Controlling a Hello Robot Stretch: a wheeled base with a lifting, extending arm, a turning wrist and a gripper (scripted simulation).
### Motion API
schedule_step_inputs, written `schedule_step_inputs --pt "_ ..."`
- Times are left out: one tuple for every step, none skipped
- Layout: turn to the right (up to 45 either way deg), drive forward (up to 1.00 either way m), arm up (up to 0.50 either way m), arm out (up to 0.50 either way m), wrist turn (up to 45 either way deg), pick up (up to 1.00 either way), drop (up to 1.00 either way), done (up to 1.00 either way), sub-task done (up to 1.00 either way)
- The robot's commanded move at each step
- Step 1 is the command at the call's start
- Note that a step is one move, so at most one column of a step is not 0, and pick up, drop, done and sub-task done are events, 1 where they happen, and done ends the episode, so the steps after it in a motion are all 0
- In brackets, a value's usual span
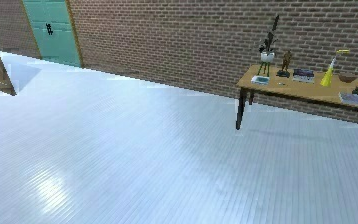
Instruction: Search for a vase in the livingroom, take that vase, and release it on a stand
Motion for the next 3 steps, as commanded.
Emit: schedule_step_inputs --pt "0.0 0.00 0.00 0.00 45.0 0.00 0.00 0.00 0.00" --pt "0.0 0.00 0.00 0.00 27.0 0.00 0.00 0.00 0.00" --pt "0.0 0.00 -0.30 0.00 0.0 0.00 0.00 0.00 0.00"
